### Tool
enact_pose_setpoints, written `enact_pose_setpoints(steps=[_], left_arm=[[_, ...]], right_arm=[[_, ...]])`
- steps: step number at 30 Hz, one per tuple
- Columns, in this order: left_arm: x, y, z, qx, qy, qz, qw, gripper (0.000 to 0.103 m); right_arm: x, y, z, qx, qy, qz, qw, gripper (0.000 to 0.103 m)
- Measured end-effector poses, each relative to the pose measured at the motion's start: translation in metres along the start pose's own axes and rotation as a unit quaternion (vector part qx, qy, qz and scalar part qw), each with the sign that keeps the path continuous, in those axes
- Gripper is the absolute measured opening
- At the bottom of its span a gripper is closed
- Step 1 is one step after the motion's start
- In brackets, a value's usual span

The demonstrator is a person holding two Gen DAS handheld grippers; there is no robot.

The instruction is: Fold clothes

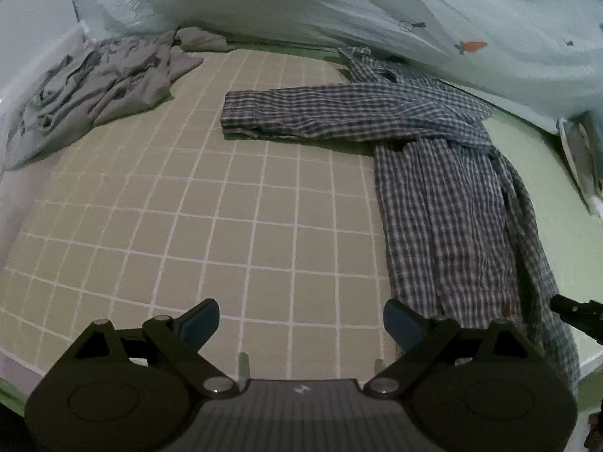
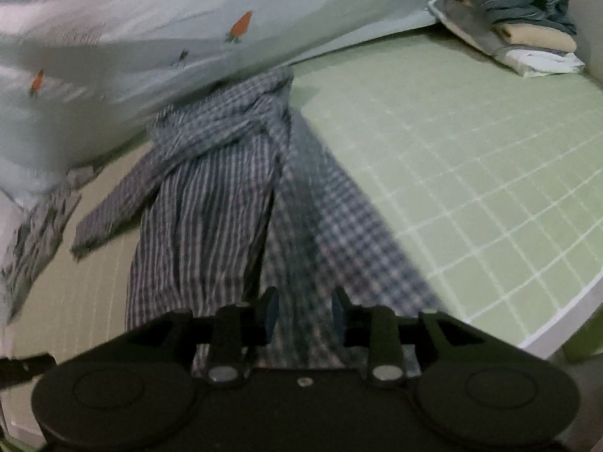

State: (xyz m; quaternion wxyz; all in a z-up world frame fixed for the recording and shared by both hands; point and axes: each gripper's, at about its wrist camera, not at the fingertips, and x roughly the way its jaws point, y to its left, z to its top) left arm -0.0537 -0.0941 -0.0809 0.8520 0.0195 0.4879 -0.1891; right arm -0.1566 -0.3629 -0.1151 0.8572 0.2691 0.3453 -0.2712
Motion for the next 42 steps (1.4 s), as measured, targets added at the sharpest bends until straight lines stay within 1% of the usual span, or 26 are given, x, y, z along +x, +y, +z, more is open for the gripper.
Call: enact_pose_setpoints(steps=[4,7,9,11,13,14,15,16,17,18,19,20,23,24,26,31,33,35,38,42], left_arm=[[0.006,-0.010,0.006,-0.019,0.000,0.002,0.9998,0.094],[0.009,-0.019,0.012,-0.018,-0.002,0.008,0.9998,0.094],[0.010,-0.022,0.016,-0.027,-0.003,0.021,0.9994,0.094],[0.010,-0.022,0.023,-0.049,-0.005,0.034,0.9982,0.094],[0.011,-0.021,0.030,-0.073,-0.009,0.044,0.9963,0.094],[0.011,-0.020,0.034,-0.083,-0.011,0.047,0.9954,0.094],[0.012,-0.020,0.038,-0.092,-0.014,0.051,0.9944,0.094],[0.013,-0.020,0.043,-0.100,-0.017,0.055,0.9934,0.094],[0.014,-0.019,0.047,-0.107,-0.021,0.058,0.9923,0.095],[0.016,-0.018,0.051,-0.114,-0.024,0.061,0.9913,0.095],[0.019,-0.017,0.055,-0.121,-0.026,0.063,0.9903,0.095],[0.022,-0.016,0.059,-0.128,-0.028,0.066,0.9892,0.095],[0.032,-0.012,0.072,-0.145,-0.030,0.074,0.9862,0.095],[0.036,-0.010,0.077,-0.150,-0.032,0.076,0.9853,0.095],[0.044,-0.005,0.089,-0.158,-0.034,0.081,0.9835,0.095],[0.076,0.017,0.125,-0.177,-0.040,0.098,0.9785,0.095],[0.091,0.026,0.140,-0.181,-0.038,0.106,0.9770,0.095],[0.109,0.035,0.155,-0.185,-0.027,0.111,0.9761,0.095],[0.132,0.046,0.173,-0.188,-0.011,0.119,0.9749,0.095],[0.152,0.057,0.185,-0.176,0.002,0.125,0.9765,0.095]], right_arm=[[0.015,-0.003,0.010,-0.030,0.018,-0.015,0.999,0.033],[0.034,0.002,0.009,-0.060,0.050,-0.007,0.997,0.034],[0.049,0.012,0.009,-0.094,0.081,-0.001,0.992,0.034],[0.059,0.028,0.010,-0.146,0.102,0.006,0.984,0.034],[0.062,0.040,0.020,-0.190,0.105,0.013,0.976,0.035],[0.061,0.041,0.027,-0.198,0.099,0.017,0.975,0.038],[0.059,0.041,0.037,-0.199,0.089,0.022,0.976,0.046],[0.058,0.040,0.046,-0.200,0.080,0.027,0.976,0.050],[0.057,0.039,0.056,-0.198,0.070,0.031,0.977,0.058],[0.057,0.037,0.067,-0.192,0.060,0.033,0.979,0.066],[0.059,0.035,0.077,-0.186,0.050,0.032,0.981,0.070],[0.062,0.033,0.088,-0.181,0.040,0.032,0.982,0.078],[0.071,0.027,0.119,-0.172,0.011,0.025,0.985,0.088],[0.077,0.028,0.128,-0.172,0.003,0.024,0.985,0.094],[0.091,0.031,0.148,-0.165,-0.010,0.028,0.986,0.103],[0.128,0.041,0.199,-0.148,-0.041,0.038,0.987,0.103],[0.145,0.046,0.219,-0.139,-0.047,0.037,0.989,0.103],[0.166,0.052,0.238,-0.128,-0.042,0.031,0.990,0.103],[0.195,0.057,0.260,-0.111,-0.020,0.022,0.993,0.103],[0.227,0.059,0.276,-0.086,0.003,0.012,0.996,0.101]])
